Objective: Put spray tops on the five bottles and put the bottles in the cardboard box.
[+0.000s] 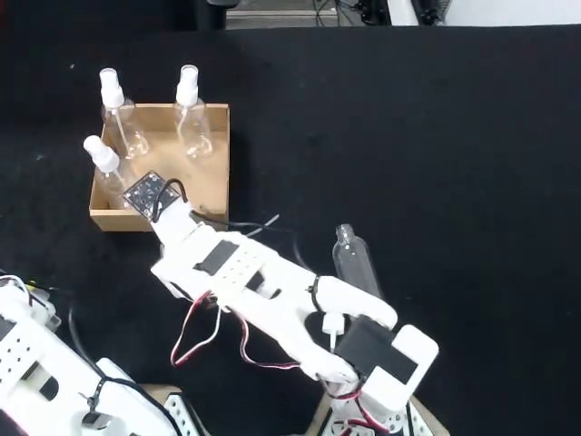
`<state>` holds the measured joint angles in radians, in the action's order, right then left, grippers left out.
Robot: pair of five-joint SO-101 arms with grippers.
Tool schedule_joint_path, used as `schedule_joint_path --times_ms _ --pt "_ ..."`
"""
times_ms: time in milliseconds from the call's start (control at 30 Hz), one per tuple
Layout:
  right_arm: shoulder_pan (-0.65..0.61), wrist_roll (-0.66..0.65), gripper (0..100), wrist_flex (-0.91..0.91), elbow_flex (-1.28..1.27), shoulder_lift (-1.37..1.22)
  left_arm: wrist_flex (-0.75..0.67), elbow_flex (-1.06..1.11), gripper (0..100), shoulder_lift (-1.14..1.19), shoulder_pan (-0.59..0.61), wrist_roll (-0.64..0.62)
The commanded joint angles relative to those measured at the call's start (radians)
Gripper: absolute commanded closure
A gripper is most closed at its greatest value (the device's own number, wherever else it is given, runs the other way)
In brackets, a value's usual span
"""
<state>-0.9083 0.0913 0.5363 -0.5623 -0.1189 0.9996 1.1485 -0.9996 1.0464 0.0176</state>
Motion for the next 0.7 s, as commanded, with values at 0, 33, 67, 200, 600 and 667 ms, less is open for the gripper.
schedule_joint_path --times_ms 0,33,67,200,600,667 --pt "0.009 0.002 79.0 0.069 -0.021 0.067 -0.017 -0.015 97 -0.015 0.007 -0.003" --pt "0.006 0.002 79.0 0.077 -0.027 0.090 -0.017 -0.015 97 -0.015 0.007 -0.003" --pt "0.006 0.002 79.0 0.081 -0.033 0.113 -0.017 -0.015 97 -0.015 0.007 -0.003" --pt "0.006 -0.035 78.9 0.069 -0.038 0.165 -0.017 -0.013 97 -0.015 0.007 -0.003" --pt "-0.054 -0.434 78.9 -0.106 -0.035 0.137 -0.017 -0.013 97 -0.015 0.007 -0.003" --pt "-0.052 -0.445 78.9 -0.143 -0.027 0.105 -0.017 -0.013 97 -0.015 0.007 -0.003"
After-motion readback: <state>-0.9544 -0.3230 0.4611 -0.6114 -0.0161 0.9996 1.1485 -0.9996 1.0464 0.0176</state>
